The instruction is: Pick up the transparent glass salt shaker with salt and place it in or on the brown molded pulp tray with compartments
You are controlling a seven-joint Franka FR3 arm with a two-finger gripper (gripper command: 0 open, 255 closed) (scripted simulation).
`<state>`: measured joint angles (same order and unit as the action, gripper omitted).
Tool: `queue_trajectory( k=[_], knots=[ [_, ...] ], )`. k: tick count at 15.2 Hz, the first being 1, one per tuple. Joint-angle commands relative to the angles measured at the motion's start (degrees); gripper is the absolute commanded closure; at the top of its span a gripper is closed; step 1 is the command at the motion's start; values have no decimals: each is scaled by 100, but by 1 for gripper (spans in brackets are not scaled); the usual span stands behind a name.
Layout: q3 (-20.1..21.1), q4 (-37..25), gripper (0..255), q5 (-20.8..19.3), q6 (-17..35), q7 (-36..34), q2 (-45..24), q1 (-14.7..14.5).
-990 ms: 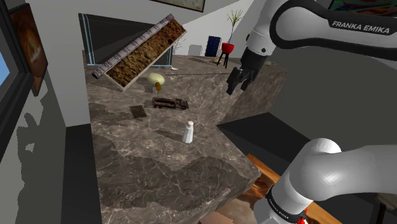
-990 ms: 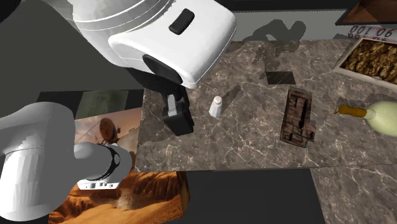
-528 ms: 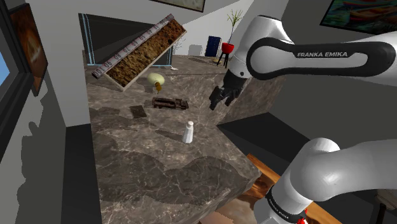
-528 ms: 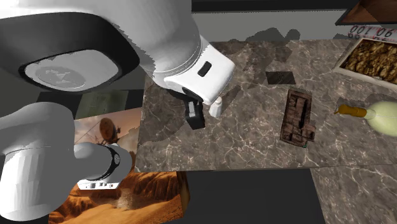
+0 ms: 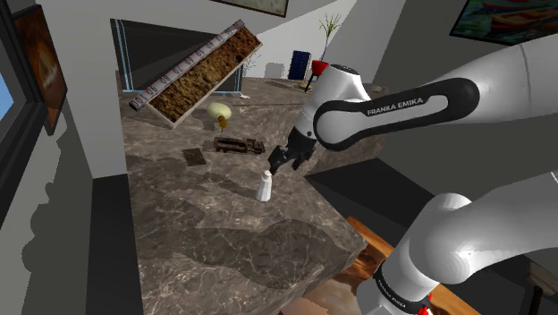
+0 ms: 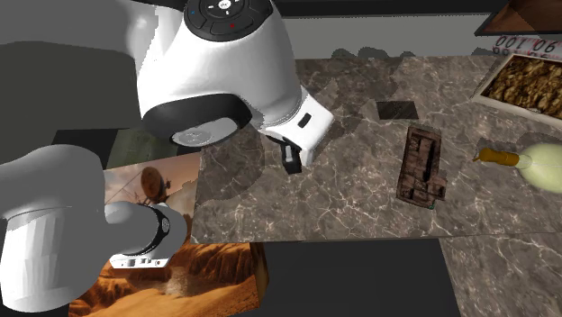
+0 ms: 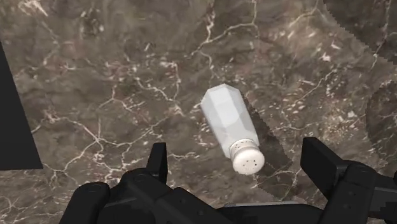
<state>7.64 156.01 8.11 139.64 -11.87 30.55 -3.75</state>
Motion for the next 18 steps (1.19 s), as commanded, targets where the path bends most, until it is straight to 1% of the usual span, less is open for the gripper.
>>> queue_trajectory(
  k=[1, 2, 3, 10, 18],
  knots=[
    [80, -23, 0, 97, 616, -90, -542, -31],
    [121, -28, 0, 145, 886, -137, -779, -52],
    [125, -29, 0, 150, 913, -142, -803, -55],
    [187, 8, 0, 157, 1659, -141, -1510, -49],
    [186, 8, 0, 156, 1658, -141, -1509, -49]
  ],
)
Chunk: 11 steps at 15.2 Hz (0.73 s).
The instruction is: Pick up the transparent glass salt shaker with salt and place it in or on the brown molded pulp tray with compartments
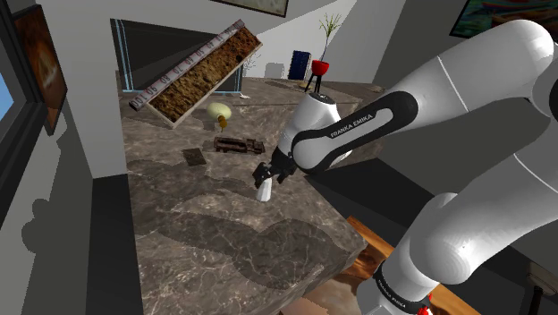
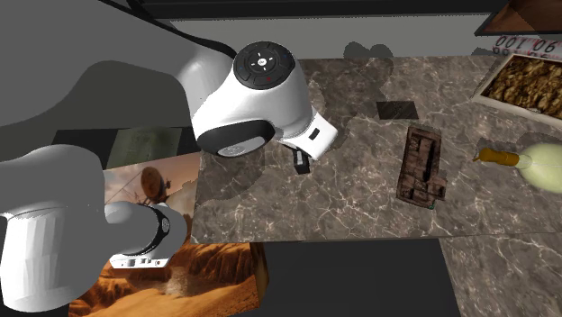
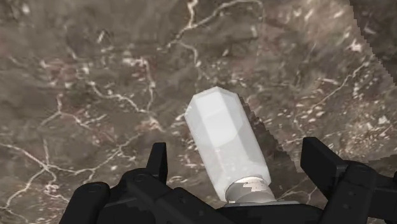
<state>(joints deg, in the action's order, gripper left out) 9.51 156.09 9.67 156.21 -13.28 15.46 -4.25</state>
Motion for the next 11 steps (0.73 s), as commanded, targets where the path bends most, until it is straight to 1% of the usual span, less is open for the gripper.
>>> queue_trajectory(
  k=[1, 10, 11],
  knots=[
    [0, 0, 255, 0, 0, 0, 0, 0],
    [0, 0, 255, 0, 1, 0, -1, 0],
    [-4, -25, 255, -6, -99, -6, 75, 2]
  ],
)
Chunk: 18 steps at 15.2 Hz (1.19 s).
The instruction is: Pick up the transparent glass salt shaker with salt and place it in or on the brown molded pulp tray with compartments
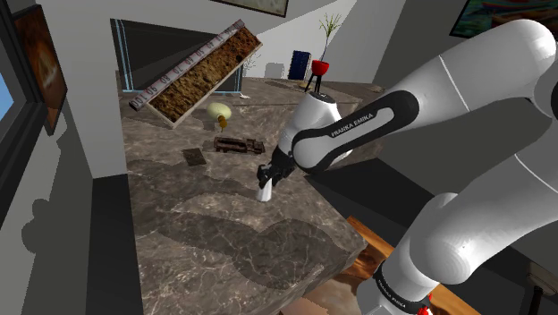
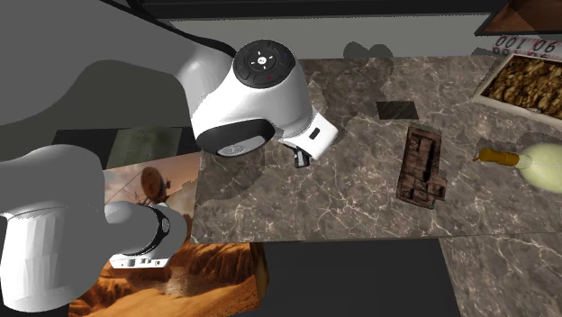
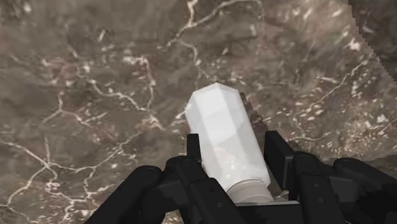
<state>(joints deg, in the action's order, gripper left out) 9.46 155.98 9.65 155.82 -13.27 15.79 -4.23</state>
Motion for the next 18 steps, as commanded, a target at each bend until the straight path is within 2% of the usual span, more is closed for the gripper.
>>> queue_trajectory(
  k=[1, 18],
  knots=[
    [-3, -41, 255, -9, -159, -13, 115, 3],
    [-82, -708, 255, -116, -1768, -104, 1058, 48]
  ],
)
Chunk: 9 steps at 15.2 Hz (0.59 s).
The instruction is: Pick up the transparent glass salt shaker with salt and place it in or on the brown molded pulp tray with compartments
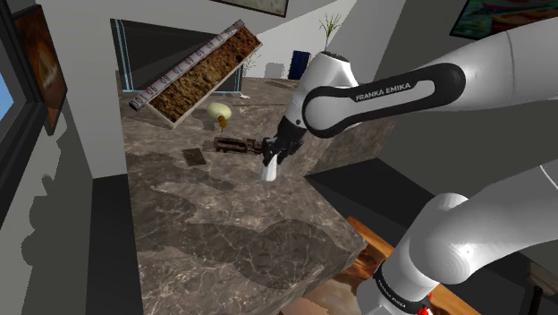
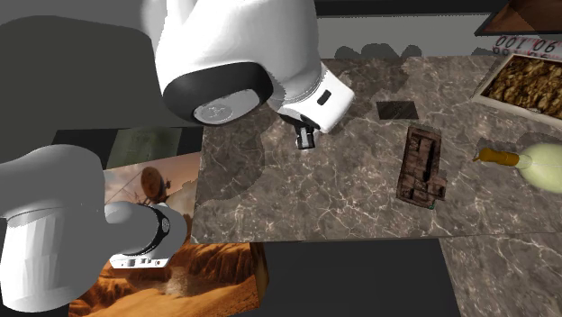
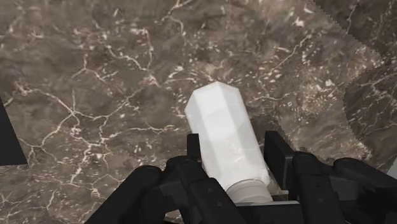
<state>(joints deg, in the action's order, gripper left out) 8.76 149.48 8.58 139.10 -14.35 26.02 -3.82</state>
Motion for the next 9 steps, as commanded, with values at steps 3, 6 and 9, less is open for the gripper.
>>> queue_trajectory(
  k=[3, 6, 9],
  knots=[
    [-27, -214, 255, -28, -361, -11, 144, 15],
    [-76, -461, 255, -69, -429, 45, -39, 64],
    [-197, -1049, 255, -155, -390, 213, -681, 183]
  ],
)
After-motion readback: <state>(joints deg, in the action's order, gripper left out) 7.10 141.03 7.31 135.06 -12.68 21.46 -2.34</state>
